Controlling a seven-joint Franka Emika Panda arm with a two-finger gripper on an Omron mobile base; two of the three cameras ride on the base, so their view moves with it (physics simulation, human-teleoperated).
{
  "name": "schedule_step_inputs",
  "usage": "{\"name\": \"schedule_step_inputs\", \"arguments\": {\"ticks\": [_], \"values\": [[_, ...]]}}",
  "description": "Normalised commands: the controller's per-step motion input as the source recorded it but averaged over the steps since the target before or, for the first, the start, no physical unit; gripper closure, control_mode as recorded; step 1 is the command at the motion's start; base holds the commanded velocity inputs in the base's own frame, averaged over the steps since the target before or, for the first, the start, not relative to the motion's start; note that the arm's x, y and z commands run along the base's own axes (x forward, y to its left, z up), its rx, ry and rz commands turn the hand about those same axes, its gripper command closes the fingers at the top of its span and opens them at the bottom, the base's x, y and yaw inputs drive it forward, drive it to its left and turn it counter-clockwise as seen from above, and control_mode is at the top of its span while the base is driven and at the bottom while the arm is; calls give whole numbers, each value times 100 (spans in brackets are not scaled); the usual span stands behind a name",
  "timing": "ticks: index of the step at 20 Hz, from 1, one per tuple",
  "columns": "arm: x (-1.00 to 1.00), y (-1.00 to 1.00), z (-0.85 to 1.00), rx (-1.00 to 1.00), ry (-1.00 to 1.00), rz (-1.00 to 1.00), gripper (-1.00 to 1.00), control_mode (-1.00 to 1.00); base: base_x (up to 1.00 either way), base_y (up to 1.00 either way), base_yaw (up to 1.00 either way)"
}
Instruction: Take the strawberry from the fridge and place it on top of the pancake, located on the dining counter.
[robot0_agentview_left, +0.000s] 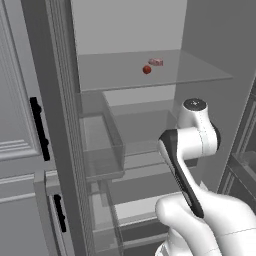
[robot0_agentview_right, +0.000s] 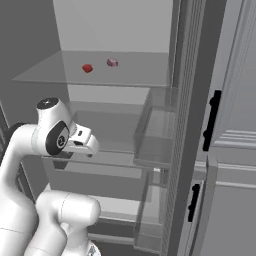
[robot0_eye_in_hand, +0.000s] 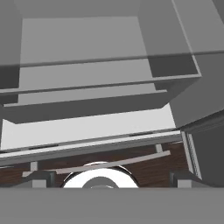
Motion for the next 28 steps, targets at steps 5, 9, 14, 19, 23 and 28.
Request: {"name": "schedule_step_inputs", "arguments": {"ticks": [5,9,14,19,23,28], "values": [[0,0,0,0,0,0,-100,100,49,5,0],[0,0,0,0,0,0,-100,100,40,6,0],[0,0,0,0,0,0,-100,100,37,9,0],[8,3,9,0,-23,9,-100,-100,4,1,0],[20,7,32,0,-14,27,-100,-100,0,0,0],[10,19,50,0,-16,21,-100,-100,0,0,0]]}}
